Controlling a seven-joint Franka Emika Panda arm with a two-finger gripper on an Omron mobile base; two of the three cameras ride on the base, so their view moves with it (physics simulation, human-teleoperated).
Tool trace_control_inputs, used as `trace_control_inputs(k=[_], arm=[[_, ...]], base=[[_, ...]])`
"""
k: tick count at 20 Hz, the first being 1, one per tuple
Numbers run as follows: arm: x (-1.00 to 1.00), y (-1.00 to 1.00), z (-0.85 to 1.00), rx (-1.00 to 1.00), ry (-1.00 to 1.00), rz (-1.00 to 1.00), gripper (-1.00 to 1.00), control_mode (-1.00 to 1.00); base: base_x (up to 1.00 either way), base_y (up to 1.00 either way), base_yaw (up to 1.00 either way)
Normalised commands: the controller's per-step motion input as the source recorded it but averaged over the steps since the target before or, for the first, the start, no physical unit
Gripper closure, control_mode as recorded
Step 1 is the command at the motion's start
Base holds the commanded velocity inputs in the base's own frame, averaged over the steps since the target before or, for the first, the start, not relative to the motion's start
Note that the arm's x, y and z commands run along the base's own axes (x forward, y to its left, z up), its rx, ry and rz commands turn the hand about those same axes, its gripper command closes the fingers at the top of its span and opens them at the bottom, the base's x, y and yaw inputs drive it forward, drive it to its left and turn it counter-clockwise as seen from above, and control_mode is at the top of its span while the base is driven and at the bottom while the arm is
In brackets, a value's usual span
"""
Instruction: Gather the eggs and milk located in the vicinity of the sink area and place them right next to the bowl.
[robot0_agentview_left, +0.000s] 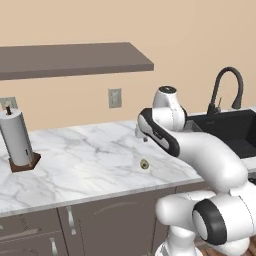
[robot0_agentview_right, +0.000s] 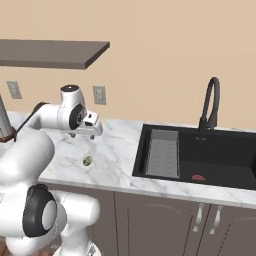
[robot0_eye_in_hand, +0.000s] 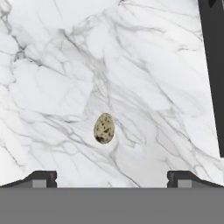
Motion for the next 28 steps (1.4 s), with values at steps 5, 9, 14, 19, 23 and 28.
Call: trace_control_inputs(k=[5, 9, 14, 19, 23, 28], arm=[[0.19, 0.05, -0.31, 0.00, 0.02, 0.00, -1.00, -1.00], [0.14, 0.05, -0.30, 0.00, 0.02, 0.00, -1.00, -1.00], [0.00, 0.09, -0.31, 0.00, 0.01, 0.00, -1.00, -1.00], [0.00, 0.09, -0.33, 0.00, 0.00, 0.00, -1.00, -1.00], [0.00, 0.01, -0.40, 0.00, 0.00, 0.00, -1.00, -1.00], [0.04, 0.00, -0.39, 0.00, 0.00, 0.00, -1.00, -1.00]], base=[[0.00, 0.00, 0.00], [0.00, 0.00, 0.00], [0.00, 0.00, 0.00], [0.00, 0.00, 0.00], [0.00, 0.00, 0.00], [0.00, 0.00, 0.00]])
